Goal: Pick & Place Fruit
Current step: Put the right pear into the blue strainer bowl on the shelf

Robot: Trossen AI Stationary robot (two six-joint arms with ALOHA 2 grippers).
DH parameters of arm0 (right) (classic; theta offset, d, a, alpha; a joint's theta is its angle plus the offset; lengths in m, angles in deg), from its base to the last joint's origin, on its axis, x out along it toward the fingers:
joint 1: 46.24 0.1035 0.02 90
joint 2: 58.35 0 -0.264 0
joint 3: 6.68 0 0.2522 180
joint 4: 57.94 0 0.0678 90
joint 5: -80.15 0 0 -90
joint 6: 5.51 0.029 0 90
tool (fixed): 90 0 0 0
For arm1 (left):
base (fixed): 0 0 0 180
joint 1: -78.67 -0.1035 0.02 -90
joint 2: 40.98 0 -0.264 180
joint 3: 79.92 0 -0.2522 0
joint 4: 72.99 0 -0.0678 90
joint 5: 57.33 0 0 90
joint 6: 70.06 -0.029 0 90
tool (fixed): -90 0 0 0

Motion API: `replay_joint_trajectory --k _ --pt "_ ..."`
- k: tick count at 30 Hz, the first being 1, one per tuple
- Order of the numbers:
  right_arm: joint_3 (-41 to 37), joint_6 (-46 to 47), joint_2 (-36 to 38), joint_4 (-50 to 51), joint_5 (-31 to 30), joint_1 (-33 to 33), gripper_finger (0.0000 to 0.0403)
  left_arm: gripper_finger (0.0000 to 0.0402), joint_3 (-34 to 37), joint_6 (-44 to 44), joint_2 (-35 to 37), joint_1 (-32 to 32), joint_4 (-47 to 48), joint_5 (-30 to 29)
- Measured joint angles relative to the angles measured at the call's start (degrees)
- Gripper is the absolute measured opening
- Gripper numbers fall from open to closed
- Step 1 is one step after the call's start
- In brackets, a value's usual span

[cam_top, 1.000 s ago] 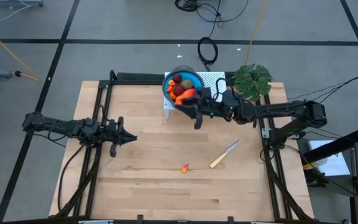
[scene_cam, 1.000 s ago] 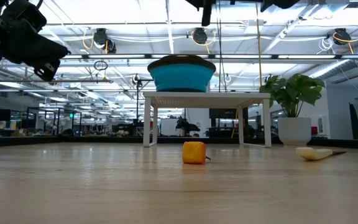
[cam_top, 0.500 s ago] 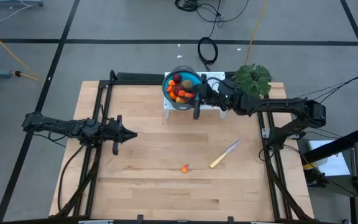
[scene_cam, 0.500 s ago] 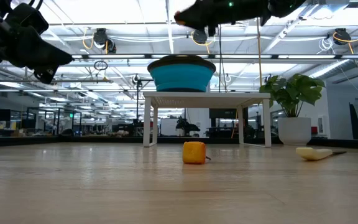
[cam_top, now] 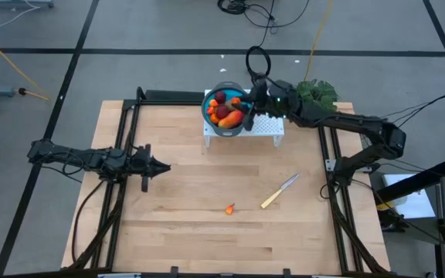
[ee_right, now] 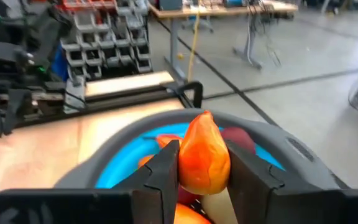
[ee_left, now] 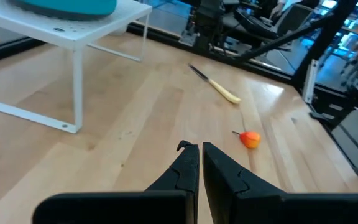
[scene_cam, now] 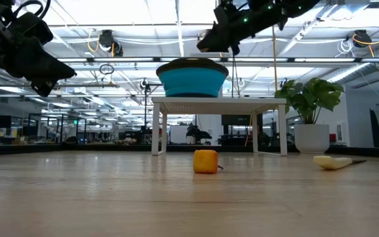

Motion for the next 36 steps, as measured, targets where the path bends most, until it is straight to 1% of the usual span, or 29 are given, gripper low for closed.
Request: replay_joint_trajectory --k 4,8,15,18,24,26,36 --pt "4.0 -0.1 0.0 7.2 0.0 -0.8 0.0106 0.0019 0.0 -0.6 0.0 0.0 0.0 -1.8" --pt "5.6 -0.2 0.0 10.9 0.1 -1.0 0.0109 0.0019 0.0 -1.8 0.0 0.0 0.0 -2.3" --pt "5.6 -0.5 -1.0 14.1 0.2 -0.9 0.0109 0.0019 0.0 -1.6 0.0 0.0 0.0 -2.3" --pt "5.7 -2.7 -2.2 13.5 0.8 -0.8 0.0109 0.0019 0.0 -1.5 0.0 0.0 -0.1 -2.3" --pt "5.6 -3.7 -4.0 14.6 2.0 -0.9 0.0109 0.0019 0.0 -1.1 0.0 0.0 -0.1 -2.3" --pt "5.6 -4.3 -4.3 15.6 3.1 -0.9 0.0109 0.0019 0.0 -0.9 0.0 0.0 -0.1 -2.7" --pt "5.6 -4.5 -4.2 16.7 3.0 -1.0 0.0110 0.0019 0.0 0.0 0.0 0.0 -0.1 -4.7"
